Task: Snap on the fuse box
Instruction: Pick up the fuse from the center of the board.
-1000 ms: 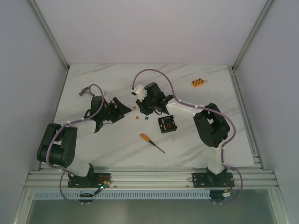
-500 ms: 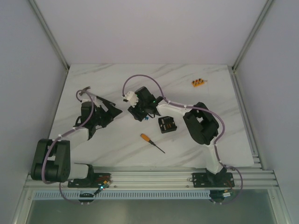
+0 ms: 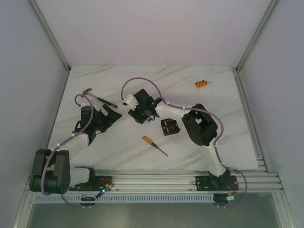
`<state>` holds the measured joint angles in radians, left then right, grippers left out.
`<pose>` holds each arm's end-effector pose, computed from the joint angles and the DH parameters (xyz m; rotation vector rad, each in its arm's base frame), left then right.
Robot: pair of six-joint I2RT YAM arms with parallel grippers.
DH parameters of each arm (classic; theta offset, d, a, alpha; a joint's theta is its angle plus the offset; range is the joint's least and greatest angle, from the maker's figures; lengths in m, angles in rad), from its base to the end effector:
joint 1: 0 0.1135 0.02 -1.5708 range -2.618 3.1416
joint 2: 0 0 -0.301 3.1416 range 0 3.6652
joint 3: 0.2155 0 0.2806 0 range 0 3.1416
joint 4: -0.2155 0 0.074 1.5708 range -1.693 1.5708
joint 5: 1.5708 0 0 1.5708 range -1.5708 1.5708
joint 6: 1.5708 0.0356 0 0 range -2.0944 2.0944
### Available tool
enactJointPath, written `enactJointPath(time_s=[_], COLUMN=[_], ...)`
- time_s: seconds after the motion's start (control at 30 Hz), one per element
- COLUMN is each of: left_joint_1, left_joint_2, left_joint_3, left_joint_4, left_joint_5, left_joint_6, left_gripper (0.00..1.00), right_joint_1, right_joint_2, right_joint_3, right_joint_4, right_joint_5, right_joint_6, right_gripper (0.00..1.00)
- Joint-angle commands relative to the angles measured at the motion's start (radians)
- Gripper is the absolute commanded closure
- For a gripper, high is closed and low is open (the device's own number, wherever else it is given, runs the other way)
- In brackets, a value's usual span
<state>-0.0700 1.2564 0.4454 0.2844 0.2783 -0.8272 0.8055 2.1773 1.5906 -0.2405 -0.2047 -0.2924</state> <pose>0.2515 -0.0274 0.1880 -0.6422 2.0894 -0.8186 0.3597 0.3849 0.1789 -1.3507 2.0218 0.4817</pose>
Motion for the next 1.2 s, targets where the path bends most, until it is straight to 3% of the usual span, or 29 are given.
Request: enactJointPath(time_s=[0.0,0.73,0.97,1.17], left_joint_1=[0.006,0.004,-0.018,-0.055], left_joint_2=[-0.007,0.004,0.008,-0.002], left_joint_3=[0.002,0.019,0.027,0.001], left_joint_4=[-0.017,-0.017,-0.009,0.061], left_joint_5=[-0.011,0.031,0.038,0.016], left_joint_6=[0.02,0.025,0.042,0.029], left_gripper=[0.0,0.0,0.0,0.01], right_joint_1=[0.009,0.021,0.017,0.004], right_joint_2=[0.042,0.049,0.004,-0.05], right_joint_3=[0.045,0.059,0.057,0.053], right_joint_4=[-0.04,-0.084,-0.074,-0.053], right_joint_5=[0.03,0.107,0.14,0.247], right_joint_6=[-0.016,0.015,0.111,0.306], right_gripper=[0.55,0.72,0.76,0.77])
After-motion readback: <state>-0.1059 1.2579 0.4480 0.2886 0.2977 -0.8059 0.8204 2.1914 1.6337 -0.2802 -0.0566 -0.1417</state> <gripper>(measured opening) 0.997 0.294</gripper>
